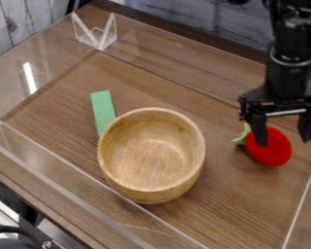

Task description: Move the red fruit to the left

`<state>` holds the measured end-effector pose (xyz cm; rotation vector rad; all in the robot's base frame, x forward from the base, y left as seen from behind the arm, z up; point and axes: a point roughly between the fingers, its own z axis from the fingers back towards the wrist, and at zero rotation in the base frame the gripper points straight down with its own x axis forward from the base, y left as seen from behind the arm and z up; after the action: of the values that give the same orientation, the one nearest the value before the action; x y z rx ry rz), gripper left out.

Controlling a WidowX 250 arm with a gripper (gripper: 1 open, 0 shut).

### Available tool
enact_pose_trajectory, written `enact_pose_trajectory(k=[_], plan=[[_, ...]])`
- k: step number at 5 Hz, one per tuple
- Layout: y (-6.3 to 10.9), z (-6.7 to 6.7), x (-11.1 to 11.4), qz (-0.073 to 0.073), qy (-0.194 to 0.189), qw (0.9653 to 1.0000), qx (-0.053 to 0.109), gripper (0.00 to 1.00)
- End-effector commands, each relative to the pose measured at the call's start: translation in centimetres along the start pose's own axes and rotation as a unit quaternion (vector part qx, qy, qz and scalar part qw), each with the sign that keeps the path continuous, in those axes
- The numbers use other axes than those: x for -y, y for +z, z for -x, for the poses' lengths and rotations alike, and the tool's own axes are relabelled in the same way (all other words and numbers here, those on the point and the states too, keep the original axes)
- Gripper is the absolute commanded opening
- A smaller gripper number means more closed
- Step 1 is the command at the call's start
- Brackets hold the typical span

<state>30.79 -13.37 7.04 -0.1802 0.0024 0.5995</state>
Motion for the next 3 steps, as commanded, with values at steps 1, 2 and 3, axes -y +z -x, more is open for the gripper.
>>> enact_pose_trajectory(k=[1,2,3], plan=[[0.2,-0.3,0.7,0.014,0.012,0.9996,0.024,1.00],[-0.7,-0.8,0.8,0.015,0.029,0.9987,0.040,1.00],[-1.2,-1.2,0.8,0.018,0.035,0.9977,0.055,1.00]])
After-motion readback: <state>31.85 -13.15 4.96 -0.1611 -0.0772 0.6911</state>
